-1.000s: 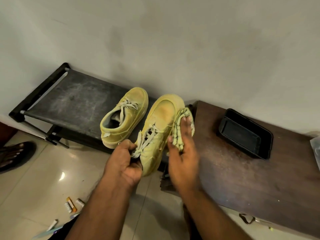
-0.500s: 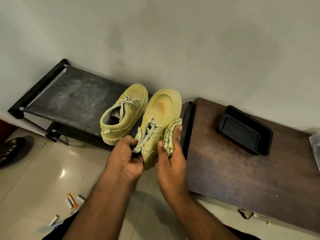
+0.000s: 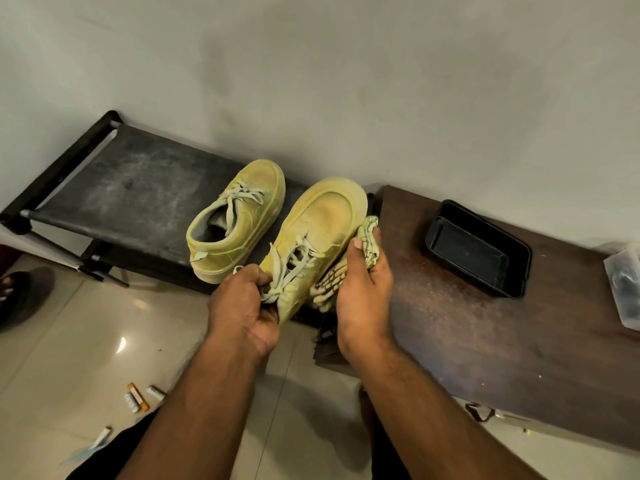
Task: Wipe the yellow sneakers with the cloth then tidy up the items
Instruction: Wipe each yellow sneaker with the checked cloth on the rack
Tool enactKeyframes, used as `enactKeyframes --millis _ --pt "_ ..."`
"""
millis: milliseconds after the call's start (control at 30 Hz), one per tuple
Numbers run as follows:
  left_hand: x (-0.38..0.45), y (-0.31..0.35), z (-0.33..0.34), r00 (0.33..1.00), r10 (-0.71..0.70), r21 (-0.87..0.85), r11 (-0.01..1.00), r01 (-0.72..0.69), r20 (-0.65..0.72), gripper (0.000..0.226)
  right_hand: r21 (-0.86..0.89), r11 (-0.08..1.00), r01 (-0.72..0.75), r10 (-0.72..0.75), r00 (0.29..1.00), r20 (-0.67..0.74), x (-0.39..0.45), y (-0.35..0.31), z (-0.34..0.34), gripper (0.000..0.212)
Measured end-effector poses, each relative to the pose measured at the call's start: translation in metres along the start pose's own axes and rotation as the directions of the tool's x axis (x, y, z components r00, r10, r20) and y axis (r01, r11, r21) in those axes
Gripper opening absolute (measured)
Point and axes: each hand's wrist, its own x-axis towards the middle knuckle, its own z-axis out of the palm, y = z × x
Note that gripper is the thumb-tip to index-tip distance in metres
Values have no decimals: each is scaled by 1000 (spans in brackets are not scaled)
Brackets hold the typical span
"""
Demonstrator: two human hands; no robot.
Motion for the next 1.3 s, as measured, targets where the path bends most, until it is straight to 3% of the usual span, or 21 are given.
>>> enactKeyframes --millis 133,267,400,567,633,733,833,900,967,1033,1067,1133,1233,1267,1300 --pt "1 0 3 998 59 16 998 -59 -17 54 -3 980 201 -200 978 63 7 -15 -3 54" --pt "3 -1 2 985 163 77 984 -159 -48 23 33 999 29 -27 998 -65 13 -8 -8 38" --pt "-8 -1 7 964 255 113 963 -246 -73 26 -103 976 193 -196 981 -16 18 -16 -12 52" --pt "-15 -5 9 904 426 232 884 -406 -42 35 -263 955 135 -164 982 -92 29 -13 -24 48" --pt "-14 -5 8 893 448 251 869 -427 -30 32 -413 872 264 -285 958 11 27 -14 -26 53" --pt "-8 -7 4 878 477 269 850 -452 -30 25 -649 609 456 -393 884 253 22 -18 -31 52" --pt "-9 -16 3 821 569 366 756 -543 42 14 -696 330 637 -207 768 606 13 -14 -27 56" --pt "-10 -25 2 770 635 416 685 -598 62 22 -665 220 713 -64 691 720 13 -6 -26 60" --pt "-10 -29 2 722 686 446 620 -645 89 31 -739 271 616 -87 781 619 23 -9 -30 55" --pt "-11 -29 2 678 721 479 550 -684 141 37 -823 386 416 -141 909 393 34 -14 -37 50" --pt "-10 -29 1 661 731 492 519 -699 167 39 -823 425 376 -143 926 350 34 -13 -37 50" --pt "-10 -31 -1 631 747 507 470 -723 208 42 -733 496 465 -117 872 474 23 -12 -29 49" --pt "-12 -45 -6 575 783 493 414 -765 236 43 -541 526 656 -81 672 736 10 -4 -21 54" --pt "-12 -52 -9 563 796 492 408 -769 221 45 -552 516 655 -95 684 723 15 -3 -21 54" --pt "-12 -59 -12 557 807 490 411 -769 198 47 -605 512 610 -128 750 649 23 -2 -22 52"
